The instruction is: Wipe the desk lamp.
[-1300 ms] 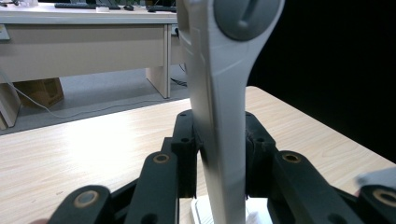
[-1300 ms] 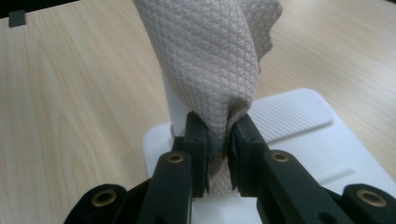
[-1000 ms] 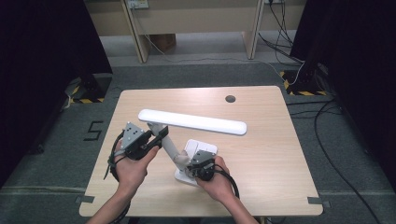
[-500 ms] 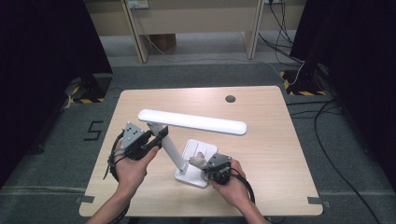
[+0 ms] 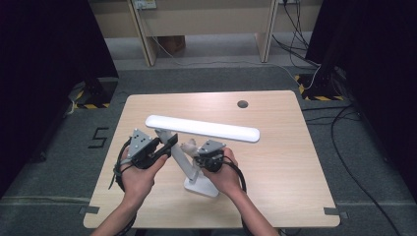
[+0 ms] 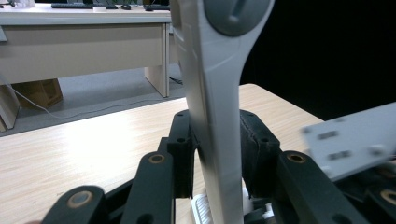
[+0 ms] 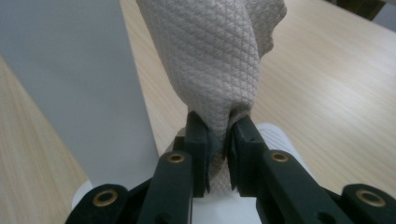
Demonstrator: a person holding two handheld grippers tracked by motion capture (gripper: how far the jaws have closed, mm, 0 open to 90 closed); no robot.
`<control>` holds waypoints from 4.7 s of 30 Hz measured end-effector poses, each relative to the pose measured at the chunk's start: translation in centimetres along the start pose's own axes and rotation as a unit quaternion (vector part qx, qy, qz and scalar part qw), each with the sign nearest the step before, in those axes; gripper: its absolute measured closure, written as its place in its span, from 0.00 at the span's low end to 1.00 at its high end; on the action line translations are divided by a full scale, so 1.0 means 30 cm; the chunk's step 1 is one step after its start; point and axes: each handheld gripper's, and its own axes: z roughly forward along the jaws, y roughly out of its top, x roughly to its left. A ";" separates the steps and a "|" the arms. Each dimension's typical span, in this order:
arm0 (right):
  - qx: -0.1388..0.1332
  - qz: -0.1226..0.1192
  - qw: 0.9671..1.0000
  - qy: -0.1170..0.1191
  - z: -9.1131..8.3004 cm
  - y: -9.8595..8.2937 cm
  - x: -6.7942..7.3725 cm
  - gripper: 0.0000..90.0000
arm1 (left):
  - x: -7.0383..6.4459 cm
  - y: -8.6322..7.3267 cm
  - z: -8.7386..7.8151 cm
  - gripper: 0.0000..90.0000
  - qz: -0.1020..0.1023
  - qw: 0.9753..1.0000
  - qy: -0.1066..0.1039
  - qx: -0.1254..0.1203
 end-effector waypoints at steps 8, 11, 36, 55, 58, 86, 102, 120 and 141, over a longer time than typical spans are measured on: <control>0.032 -0.004 0.999 0.004 0.059 -0.047 0.018 0.88 | 0.003 -0.001 -0.003 0.78 -0.006 1.000 0.001 -0.001; 0.038 -0.011 0.999 -0.004 0.036 -0.059 0.010 0.88 | 0.001 0.001 -0.003 0.78 -0.006 1.000 0.002 0.000; 0.044 0.005 0.997 -0.070 -0.148 -0.122 -0.085 0.88 | 0.005 -0.003 -0.007 0.76 -0.008 1.000 0.000 -0.001; 0.055 -0.009 0.997 -0.046 0.021 -0.081 -0.050 0.88 | 0.003 -0.013 -0.009 0.77 -0.003 1.000 0.000 -0.001; 0.059 -0.007 0.997 -0.055 -0.012 -0.116 -0.072 0.88 | 0.002 -0.016 -0.010 0.77 -0.004 1.000 0.002 -0.002; 0.003 0.020 0.997 -0.072 0.021 0.029 -0.107 0.88 | 0.000 -0.016 -0.009 0.76 -0.004 1.000 0.000 0.004; 0.052 0.015 0.995 -0.085 0.023 -0.091 -0.120 0.88 | -0.003 -0.018 -0.010 0.78 0.000 1.000 0.008 0.002; 0.038 0.031 0.992 -0.112 -0.084 -0.113 -0.178 0.88 | -0.005 -0.018 -0.009 0.79 0.001 1.000 0.010 0.002; 0.049 0.015 0.994 -0.094 0.029 -0.091 -0.158 0.88 | -0.014 -0.021 -0.008 0.81 -0.006 1.000 0.022 -0.001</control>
